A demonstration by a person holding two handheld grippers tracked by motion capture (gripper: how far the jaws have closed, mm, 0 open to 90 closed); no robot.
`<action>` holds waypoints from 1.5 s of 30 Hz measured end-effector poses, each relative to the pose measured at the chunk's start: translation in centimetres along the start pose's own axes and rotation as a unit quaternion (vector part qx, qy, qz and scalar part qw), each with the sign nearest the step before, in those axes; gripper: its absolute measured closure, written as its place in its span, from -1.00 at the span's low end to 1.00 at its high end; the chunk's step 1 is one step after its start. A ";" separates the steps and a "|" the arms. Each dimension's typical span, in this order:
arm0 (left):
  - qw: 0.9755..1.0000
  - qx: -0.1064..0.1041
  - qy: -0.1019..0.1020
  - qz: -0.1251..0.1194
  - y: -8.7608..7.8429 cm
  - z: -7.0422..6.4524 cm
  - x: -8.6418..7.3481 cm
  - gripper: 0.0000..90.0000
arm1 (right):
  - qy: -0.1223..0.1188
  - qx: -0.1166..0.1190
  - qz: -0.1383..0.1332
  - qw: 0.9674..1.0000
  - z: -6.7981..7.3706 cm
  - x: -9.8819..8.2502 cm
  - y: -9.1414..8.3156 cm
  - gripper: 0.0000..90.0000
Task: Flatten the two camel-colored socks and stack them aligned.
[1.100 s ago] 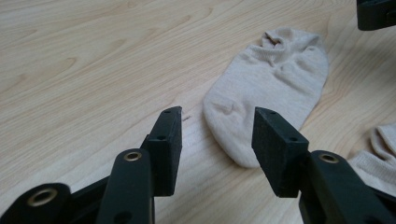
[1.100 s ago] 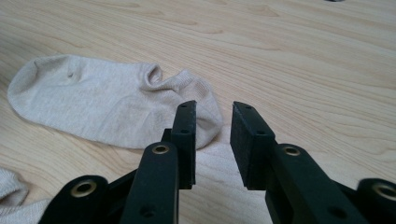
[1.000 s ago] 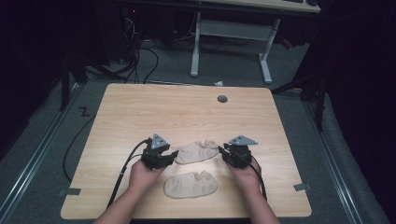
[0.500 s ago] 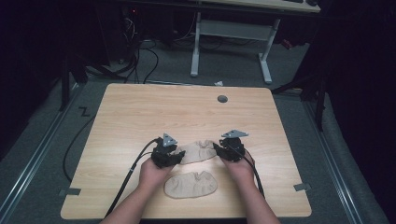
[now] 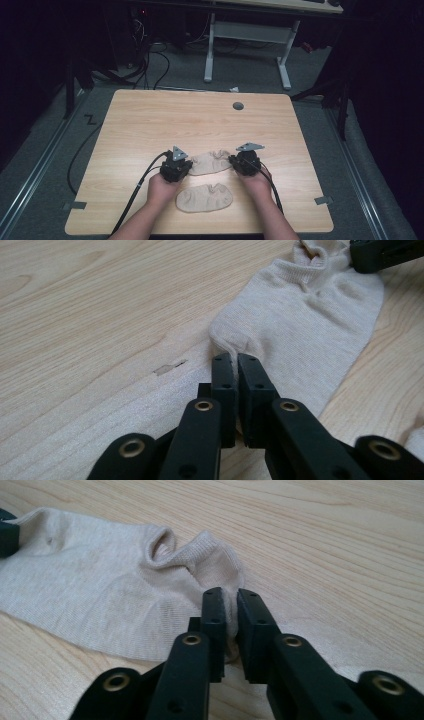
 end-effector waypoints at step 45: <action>0.998 -0.034 0.051 -0.003 -7.5 -3.3 -1.7 0.93 | -0.082 -0.006 -0.096 0.992 5.4 -2.3 -8.5 0.89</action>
Point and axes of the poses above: each handheld gripper's, and its own axes: y roughly forward along the jaws, x roughly out of its top, z roughly to its left, the point moved 2 cm from there along y, roughly forward along the jaws, and after that the axes turned 5 degrees about -x, right-handed, at the moved point
